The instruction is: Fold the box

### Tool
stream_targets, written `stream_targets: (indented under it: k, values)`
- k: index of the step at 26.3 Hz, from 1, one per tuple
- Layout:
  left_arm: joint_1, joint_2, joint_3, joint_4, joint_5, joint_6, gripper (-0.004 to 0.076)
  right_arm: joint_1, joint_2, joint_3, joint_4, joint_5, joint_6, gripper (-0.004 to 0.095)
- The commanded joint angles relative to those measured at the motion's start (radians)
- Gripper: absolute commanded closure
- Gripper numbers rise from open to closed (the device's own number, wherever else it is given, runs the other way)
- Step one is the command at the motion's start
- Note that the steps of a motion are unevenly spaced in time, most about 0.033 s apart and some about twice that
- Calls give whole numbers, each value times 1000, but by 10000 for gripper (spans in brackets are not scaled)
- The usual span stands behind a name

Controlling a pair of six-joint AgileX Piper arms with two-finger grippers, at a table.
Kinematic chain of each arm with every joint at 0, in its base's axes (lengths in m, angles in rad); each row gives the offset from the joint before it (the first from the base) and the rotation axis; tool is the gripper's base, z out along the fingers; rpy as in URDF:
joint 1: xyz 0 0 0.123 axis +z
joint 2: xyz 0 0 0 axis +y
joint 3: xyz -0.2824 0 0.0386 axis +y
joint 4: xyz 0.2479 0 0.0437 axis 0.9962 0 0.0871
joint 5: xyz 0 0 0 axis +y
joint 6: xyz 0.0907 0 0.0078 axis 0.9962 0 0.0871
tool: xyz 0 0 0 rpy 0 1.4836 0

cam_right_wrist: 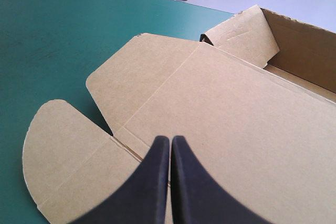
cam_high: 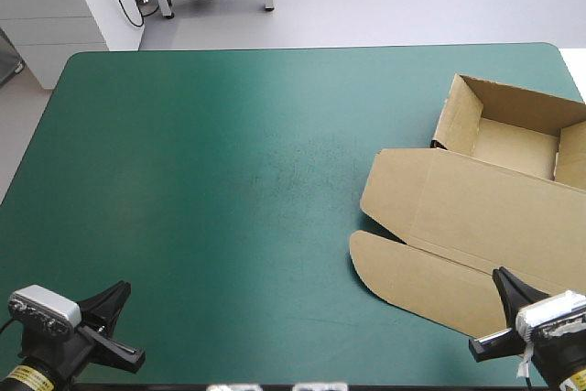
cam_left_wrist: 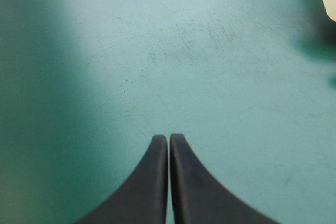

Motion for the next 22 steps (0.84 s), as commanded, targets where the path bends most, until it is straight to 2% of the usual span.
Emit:
stream_targets:
  k: [1, 8, 22]
  values:
    - [-3, 15, -23, -5, -86, -5, 731, 3, -29, -3, 5, -64, 7, 910]
    - [-3, 15, -23, -5, -18, -5, 731, 3, -59, 1, 5, -60, 25, 910]
    - [-3, 15, -21, -5, -20, -5, 731, 3, -59, 3, -1, -66, 45, 910]
